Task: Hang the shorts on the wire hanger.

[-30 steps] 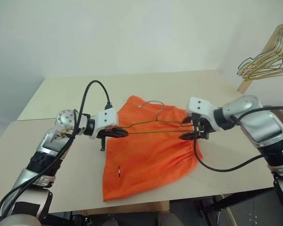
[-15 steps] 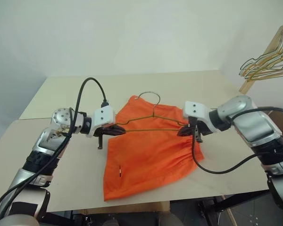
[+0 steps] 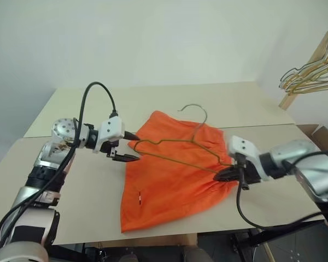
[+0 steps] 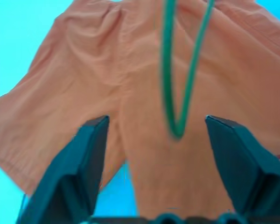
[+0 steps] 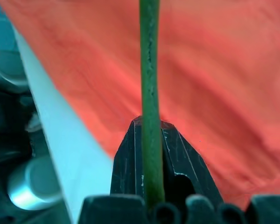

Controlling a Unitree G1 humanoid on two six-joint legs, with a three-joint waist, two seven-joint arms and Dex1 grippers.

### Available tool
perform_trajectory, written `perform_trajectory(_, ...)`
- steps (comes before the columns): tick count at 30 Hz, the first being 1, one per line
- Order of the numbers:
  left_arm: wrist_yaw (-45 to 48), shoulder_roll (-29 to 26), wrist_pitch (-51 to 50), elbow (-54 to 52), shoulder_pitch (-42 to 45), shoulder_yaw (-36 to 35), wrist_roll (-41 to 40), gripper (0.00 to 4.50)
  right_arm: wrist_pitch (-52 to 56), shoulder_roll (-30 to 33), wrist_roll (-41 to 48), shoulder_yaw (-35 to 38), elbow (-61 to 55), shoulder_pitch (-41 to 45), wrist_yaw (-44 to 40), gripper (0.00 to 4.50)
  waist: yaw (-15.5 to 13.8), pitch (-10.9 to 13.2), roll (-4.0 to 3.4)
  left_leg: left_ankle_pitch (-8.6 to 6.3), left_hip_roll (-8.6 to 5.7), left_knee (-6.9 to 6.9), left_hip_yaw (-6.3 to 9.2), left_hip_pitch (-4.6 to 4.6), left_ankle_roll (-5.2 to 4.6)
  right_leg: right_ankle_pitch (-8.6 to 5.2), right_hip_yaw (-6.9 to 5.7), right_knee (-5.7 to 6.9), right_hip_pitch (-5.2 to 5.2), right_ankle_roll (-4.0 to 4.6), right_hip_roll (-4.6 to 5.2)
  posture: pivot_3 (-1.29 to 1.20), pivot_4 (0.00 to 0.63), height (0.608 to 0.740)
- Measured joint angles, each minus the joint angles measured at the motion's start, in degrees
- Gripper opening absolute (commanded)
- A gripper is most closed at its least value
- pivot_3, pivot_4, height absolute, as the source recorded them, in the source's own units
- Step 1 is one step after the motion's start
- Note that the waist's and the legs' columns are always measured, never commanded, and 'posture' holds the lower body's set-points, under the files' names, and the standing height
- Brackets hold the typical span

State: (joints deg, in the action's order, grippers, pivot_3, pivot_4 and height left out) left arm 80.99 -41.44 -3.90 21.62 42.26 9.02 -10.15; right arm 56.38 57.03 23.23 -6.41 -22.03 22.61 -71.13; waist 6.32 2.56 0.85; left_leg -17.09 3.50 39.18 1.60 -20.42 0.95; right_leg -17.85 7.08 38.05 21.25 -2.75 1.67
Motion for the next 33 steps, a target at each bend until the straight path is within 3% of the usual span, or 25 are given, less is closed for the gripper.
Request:
perform_trajectory(6, -2.2, 1.3, -6.0, 2.3, 1.2, -4.4, -3.8, 4.47, 9.7, 0.4, 5.5, 18.7, -3.2, -16.6, 6.1, 0.00, -0.7, 0.0, 0.04, -0.01, -0.01, 0.00, 0.01, -0.08, -0.01, -0.02, -0.01, -0.03, 0.00, -0.02, -0.01, -0.08, 0.042, 0.740)
perform_trajectory(11, -3.4, 4.2, -15.6, -8.2, -2.4, -6.7, -11.0, 4.47, 19.9, -5.9, 9.8, 36.0, -4.1, -28.5, 11.4, 0.00, -1.4, 0.0, 0.05, -0.01, 0.00, 0.00, 0.00, -0.07, -0.01, -0.03, 0.01, -0.03, -0.03, -0.01, -0.01, -0.11, 0.047, 0.740)
perform_trajectory(17, -3.9, 5.8, -19.2, -16.7, -5.5, -6.3, -14.3, 4.47, 32.1, -12.3, 13.8, 48.9, -2.8, -32.7, 15.9, 0.00, -0.5, 0.0, 0.03, -0.01, 0.00, -0.02, -0.11, 0.19, -0.01, -0.05, 0.15, -0.03, -0.24, 0.01, -0.05, -0.14, 0.046, 0.740)
perform_trajectory(22, -3.8, 6.3, -20.1, -17.9, -5.5, -5.8, -14.8, 4.47, 35.6, -13.0, 14.0, 49.6, 5.2, -31.3, 21.2, 0.00, 0.6, 0.0, 0.03, -0.01, -0.01, -0.17, -0.12, 0.20, -0.01, -0.09, 0.15, -0.13, -0.26, 0.05, -0.05, -0.15, 0.040, 0.740)
perform_trajectory(25, -3.6, 6.7, -20.1, -17.9, -5.3, -5.3, -14.8, 4.47, 35.7, -12.4, 14.3, 46.1, 9.5, -29.8, 23.2, 0.00, 1.0, 0.0, 0.03, -0.01, -0.01, -0.18, -0.12, 0.18, -0.01, -0.09, 0.16, -0.18, -0.26, 0.04, -0.04, -0.15, 0.040, 0.740)
perform_trajectory(33, -2.8, 5.9, -20.3, -19.0, -5.4, -5.2, -15.0, 4.47, 35.7, -5.7, 21.7, 41.1, 15.8, -29.7, 22.3, 0.00, 1.1, 0.1, 0.00, -0.01, -0.01, -0.21, -0.11, 0.18, -0.01, -0.09, 0.16, -0.20, -0.26, 0.03, -0.06, -0.11, 0.039, 0.740)
